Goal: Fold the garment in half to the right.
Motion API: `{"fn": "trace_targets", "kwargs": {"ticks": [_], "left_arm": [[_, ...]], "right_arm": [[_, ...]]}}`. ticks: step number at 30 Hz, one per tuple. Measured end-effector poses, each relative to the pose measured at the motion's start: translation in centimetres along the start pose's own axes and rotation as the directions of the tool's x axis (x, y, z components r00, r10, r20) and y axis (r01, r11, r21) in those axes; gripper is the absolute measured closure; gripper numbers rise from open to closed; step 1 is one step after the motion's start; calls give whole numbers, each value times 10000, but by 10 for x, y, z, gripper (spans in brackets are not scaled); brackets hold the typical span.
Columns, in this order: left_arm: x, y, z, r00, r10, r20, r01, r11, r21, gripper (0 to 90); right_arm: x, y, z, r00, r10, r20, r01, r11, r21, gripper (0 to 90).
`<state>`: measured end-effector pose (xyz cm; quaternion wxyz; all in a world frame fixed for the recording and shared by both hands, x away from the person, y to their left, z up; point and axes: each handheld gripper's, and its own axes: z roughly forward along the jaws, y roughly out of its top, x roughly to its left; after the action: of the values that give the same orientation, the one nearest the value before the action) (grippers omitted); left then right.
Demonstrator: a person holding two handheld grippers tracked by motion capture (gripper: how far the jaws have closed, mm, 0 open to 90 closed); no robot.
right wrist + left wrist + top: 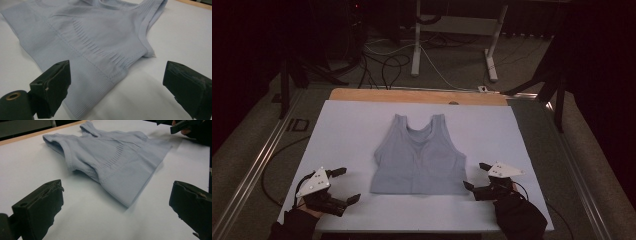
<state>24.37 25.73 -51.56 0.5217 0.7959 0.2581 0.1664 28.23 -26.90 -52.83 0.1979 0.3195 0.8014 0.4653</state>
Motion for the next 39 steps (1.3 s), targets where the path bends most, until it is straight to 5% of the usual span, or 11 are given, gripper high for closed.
{"fn": "trace_targets", "kwargs": {"ticks": [24,39], "left_arm": [[-6,7,8,9991,71,412,-80,9997,224,2],[-8,29,4,9982,342,496,-360,9987,351,2]], "right_arm": [[-1,5,1,9996,160,-230,-158,9998,81,80],[3,37,-1,9996,-122,-274,121,9999,-70,81]]}}
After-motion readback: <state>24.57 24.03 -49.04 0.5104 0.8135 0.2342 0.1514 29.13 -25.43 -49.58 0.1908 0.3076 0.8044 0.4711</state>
